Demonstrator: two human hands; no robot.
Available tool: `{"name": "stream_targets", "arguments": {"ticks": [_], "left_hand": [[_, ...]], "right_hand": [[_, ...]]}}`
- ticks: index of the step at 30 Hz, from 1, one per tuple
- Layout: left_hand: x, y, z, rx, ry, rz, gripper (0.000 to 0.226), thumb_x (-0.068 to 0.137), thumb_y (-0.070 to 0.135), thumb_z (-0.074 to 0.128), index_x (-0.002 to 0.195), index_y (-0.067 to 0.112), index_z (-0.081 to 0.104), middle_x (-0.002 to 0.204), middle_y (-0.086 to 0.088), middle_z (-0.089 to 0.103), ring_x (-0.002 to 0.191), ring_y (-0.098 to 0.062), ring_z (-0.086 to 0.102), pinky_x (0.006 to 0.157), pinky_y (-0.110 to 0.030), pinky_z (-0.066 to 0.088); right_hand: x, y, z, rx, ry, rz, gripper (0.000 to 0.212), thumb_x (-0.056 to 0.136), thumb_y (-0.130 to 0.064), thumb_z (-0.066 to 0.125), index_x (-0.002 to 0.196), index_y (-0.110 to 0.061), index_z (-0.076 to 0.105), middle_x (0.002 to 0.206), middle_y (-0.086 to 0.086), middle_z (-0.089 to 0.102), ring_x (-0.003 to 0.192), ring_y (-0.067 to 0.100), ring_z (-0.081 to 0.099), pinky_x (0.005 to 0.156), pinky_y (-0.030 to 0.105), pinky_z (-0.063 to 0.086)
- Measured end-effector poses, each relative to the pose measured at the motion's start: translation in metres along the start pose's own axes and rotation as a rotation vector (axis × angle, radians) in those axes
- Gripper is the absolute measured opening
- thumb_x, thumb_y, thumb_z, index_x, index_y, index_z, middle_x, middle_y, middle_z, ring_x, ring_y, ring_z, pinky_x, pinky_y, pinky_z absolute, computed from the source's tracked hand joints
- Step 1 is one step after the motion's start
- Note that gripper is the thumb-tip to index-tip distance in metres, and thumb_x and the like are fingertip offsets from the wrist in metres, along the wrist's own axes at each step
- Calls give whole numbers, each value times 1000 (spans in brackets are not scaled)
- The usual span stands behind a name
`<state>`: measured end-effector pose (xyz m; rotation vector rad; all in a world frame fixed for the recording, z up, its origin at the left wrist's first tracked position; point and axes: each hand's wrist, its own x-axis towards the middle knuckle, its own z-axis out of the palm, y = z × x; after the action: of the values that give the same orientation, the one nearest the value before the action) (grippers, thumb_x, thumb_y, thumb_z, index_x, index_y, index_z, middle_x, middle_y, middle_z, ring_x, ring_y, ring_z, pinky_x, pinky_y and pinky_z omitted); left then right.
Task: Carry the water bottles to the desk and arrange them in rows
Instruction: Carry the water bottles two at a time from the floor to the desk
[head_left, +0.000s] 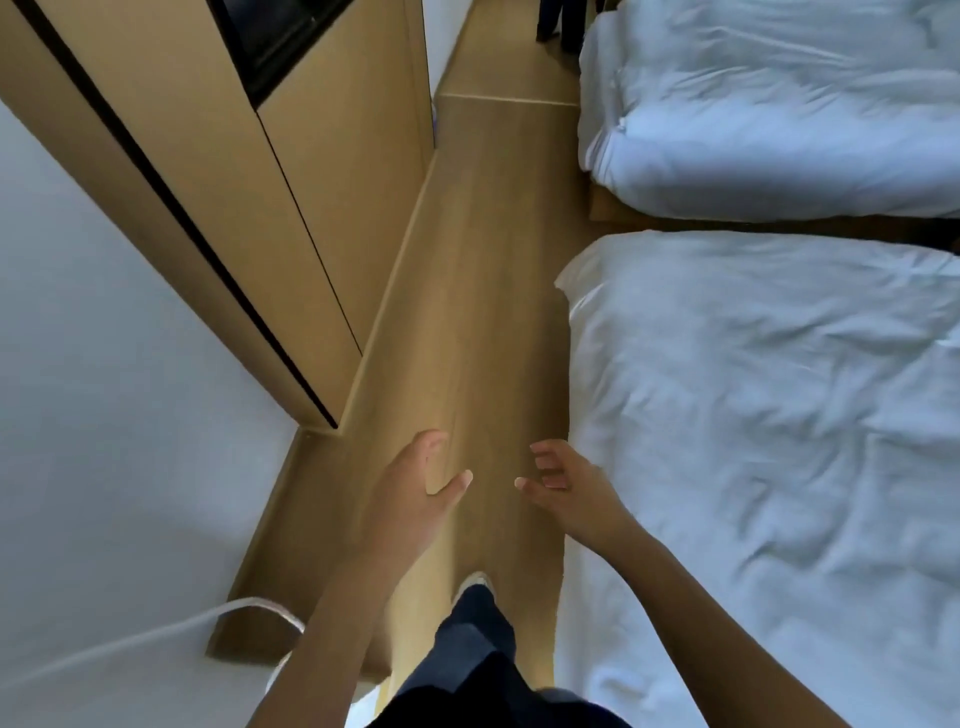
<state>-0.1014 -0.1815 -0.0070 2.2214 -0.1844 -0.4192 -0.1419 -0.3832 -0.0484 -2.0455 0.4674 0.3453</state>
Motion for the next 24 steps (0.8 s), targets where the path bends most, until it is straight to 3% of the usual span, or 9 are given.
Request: {"name": "stream_targets", "arguments": {"ticks": [6, 10, 15, 19, 24], "left_hand": [[133, 27, -37, 2, 18, 16, 53, 92, 25, 66, 140, 15, 45, 138, 3, 52, 117, 1, 42, 89, -9, 28], [222, 35, -47, 13, 7, -15, 53, 91, 27, 67, 138, 16, 47, 136, 2, 53, 116, -1, 44, 92, -16, 31], [356, 50, -52, 33, 2, -25, 56, 91, 33, 66, 140, 19, 44, 139, 5, 51, 119, 0, 41, 97, -21, 32], [470, 82, -62, 63, 9, -32, 56, 91, 33, 66, 140, 18, 44, 139, 2, 52, 120, -4, 44, 98, -23, 34], [591, 118, -76, 71, -11, -44, 56, 91, 39, 64, 140, 23, 42, 140, 4, 50, 123, -10, 47, 99, -26, 36]], "right_hand": [[120, -58, -34, 45, 26, -22, 51, 89, -41, 69, 133, -22, 50, 123, -4, 58, 101, 10, 60, 76, 14, 44], [205, -79, -60, 86, 23, 12, 50, 90, -34, 70, 133, -19, 50, 125, 0, 56, 105, 15, 60, 83, 21, 47], [329, -101, -106, 94, 13, 14, 51, 90, -36, 70, 134, -22, 49, 124, -3, 55, 106, 15, 60, 74, 14, 44], [430, -129, -157, 102, 28, 8, 50, 89, -36, 70, 133, -22, 50, 122, -2, 56, 105, 16, 62, 87, 27, 52], [536, -169, -213, 88, 45, -9, 48, 89, -37, 70, 131, -24, 51, 120, -3, 57, 103, 16, 63, 88, 31, 53]]}}
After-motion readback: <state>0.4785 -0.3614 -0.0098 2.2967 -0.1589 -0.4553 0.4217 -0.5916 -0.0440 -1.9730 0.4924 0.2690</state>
